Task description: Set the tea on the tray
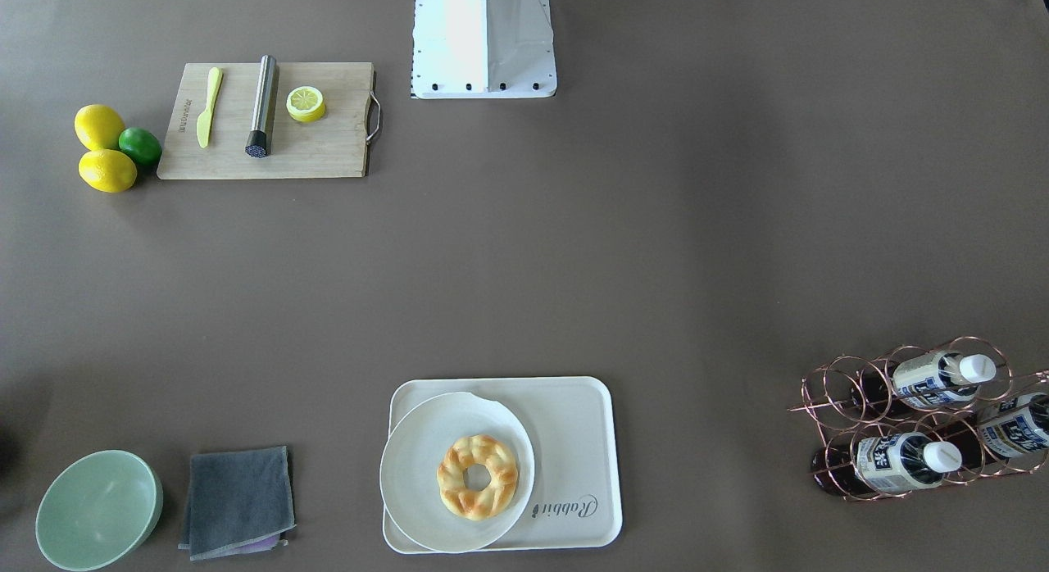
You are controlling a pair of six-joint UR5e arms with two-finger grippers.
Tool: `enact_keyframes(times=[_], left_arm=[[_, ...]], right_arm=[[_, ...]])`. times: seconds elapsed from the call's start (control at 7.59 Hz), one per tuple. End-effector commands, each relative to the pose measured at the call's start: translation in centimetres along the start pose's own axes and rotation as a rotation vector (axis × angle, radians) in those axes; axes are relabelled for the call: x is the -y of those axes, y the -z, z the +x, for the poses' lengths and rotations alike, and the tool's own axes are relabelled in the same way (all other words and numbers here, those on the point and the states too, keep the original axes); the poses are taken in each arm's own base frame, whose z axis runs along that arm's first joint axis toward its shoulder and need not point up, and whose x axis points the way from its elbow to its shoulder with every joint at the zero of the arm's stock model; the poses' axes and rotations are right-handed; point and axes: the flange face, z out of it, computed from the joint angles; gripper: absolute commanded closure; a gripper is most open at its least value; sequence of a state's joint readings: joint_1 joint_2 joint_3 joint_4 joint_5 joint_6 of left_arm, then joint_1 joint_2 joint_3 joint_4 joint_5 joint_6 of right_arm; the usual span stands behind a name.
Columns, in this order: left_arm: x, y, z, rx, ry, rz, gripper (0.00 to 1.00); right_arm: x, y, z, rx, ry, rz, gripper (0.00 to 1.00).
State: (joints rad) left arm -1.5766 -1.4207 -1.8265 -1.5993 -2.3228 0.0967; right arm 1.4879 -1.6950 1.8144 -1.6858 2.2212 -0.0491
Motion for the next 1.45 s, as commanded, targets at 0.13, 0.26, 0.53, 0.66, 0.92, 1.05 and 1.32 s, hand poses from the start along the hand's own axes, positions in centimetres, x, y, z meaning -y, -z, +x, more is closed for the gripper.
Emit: enact_keyframes(times=[0.13,0.26,0.53,0.66,0.92,1.05,1.32], left_arm=[[0.7,0.2,0.1,-0.002,-0.027,0.020,0.03],[1.0,0.9,1.1,-0.040,-0.042,0.039,0.03],[1.3,1.3,1.6,-0.055,-0.118,0.127,0.03],[1.3,1.4,1.7,-0.052,-0.143,0.156,0.03],[2.2,2.0,2.3,-0.050,-0.161,0.170,0.02],[2.3,2.3,2.7,-0.050,-0.172,0.179,0.03],[3.1,3.2,3.5,-0.060,-0.093,0.281,0.02]], right_arm=[[0.0,0.0,0.0,0.000,-0.001,-0.001,0.00],[0.0,0.0,0.0,0.000,-0.002,-0.001,0.00],[0.0,-0.1,0.1,-0.001,-0.005,-0.002,0.00],[0.0,0.0,0.0,0.000,-0.004,-0.001,0.00],[0.0,0.0,0.0,0.000,-0.003,0.000,0.00],[0.0,0.0,0.0,0.000,-0.003,0.000,0.00],[0.0,0.0,0.0,0.000,-0.003,0.000,0.00]])
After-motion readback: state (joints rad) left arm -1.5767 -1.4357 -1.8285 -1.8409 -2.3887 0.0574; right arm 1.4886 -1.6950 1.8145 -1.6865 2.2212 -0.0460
